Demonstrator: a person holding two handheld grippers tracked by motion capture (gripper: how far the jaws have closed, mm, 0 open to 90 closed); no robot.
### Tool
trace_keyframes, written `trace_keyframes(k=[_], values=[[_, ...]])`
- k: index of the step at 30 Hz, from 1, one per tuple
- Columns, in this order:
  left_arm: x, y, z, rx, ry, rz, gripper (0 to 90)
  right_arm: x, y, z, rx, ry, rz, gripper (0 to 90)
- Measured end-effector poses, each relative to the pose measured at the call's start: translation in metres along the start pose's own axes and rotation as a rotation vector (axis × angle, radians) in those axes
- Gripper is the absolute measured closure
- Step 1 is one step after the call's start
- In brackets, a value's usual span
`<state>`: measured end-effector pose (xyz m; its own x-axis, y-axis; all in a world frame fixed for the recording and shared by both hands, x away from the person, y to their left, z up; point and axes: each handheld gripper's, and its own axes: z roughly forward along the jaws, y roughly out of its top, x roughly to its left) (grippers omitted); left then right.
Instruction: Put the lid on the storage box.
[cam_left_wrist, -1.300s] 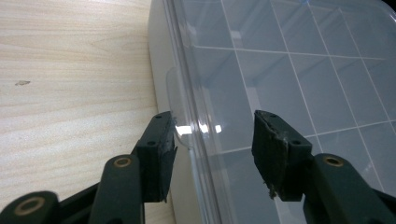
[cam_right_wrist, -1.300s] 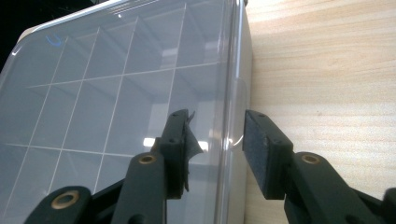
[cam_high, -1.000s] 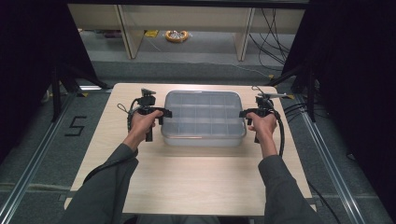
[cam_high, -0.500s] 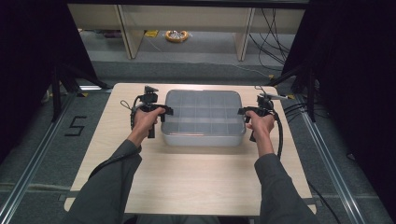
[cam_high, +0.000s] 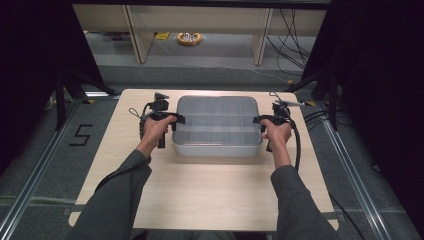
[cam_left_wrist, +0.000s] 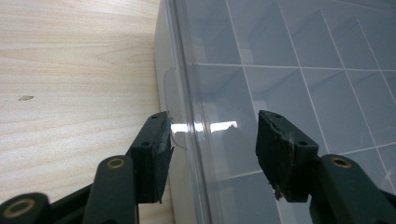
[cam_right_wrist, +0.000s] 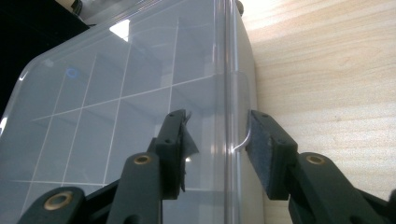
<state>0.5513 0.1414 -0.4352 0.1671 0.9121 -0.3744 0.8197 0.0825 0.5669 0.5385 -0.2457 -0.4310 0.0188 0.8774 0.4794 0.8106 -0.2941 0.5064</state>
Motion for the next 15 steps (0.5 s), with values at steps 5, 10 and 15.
trace_keyframes(k=[5,10,15], values=[[0.0009,-0.0001,0.0014,-0.007,-0.002,-0.018,45.6,0.0005,-0.0003,-0.0010,0.007,-0.011,-0.050,57.8],[0.0022,0.0000,-0.0019,-0.006,-0.006,-0.008,45.1,0.0043,-0.0017,-0.0011,0.022,-0.006,-0.040,55.6],[0.0007,-0.0041,-0.0066,0.008,-0.006,0.025,45.0,0.0052,-0.0026,-0.0015,0.035,-0.010,-0.068,53.4]])
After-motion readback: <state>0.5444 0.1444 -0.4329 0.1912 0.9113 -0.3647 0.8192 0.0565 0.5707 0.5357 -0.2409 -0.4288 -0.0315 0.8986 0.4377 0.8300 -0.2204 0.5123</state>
